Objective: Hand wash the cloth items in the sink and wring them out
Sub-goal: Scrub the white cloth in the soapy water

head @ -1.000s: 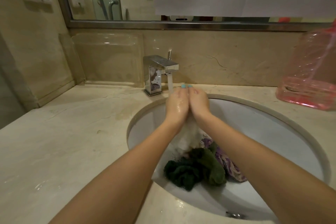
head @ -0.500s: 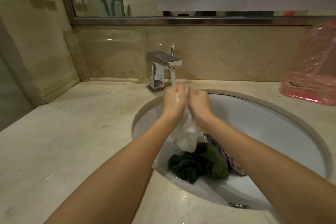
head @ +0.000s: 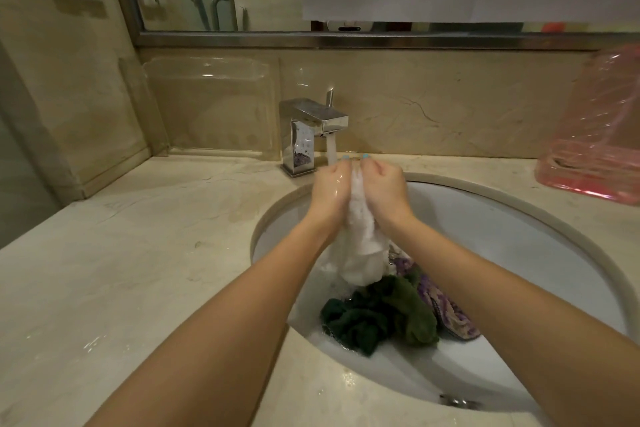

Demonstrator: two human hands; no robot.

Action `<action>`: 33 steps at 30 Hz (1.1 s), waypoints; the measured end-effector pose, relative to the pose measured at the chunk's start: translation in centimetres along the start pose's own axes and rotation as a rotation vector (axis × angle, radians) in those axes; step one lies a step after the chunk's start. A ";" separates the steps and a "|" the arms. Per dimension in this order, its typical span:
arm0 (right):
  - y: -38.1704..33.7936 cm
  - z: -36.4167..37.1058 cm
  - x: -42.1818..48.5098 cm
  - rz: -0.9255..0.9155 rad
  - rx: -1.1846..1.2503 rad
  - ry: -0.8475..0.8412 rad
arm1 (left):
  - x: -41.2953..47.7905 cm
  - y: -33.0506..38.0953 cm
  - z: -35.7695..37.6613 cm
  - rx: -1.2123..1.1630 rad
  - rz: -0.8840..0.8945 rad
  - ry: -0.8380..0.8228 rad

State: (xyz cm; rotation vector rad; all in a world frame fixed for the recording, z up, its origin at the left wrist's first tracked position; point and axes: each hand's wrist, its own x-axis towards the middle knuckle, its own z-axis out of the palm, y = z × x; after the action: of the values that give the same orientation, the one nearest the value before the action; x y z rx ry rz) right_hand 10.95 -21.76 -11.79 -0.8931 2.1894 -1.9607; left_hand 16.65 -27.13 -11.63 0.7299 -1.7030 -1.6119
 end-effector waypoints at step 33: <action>0.1 -1.2 1.3 0.080 0.143 -0.258 | 0.5 -0.4 -0.4 0.064 0.199 0.156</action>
State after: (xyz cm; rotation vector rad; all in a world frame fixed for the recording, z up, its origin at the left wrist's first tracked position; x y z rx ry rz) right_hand 9.35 -21.30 -11.27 -0.9601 1.8895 -1.8238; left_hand 16.62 -27.77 -11.96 0.6759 -1.6645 -1.3359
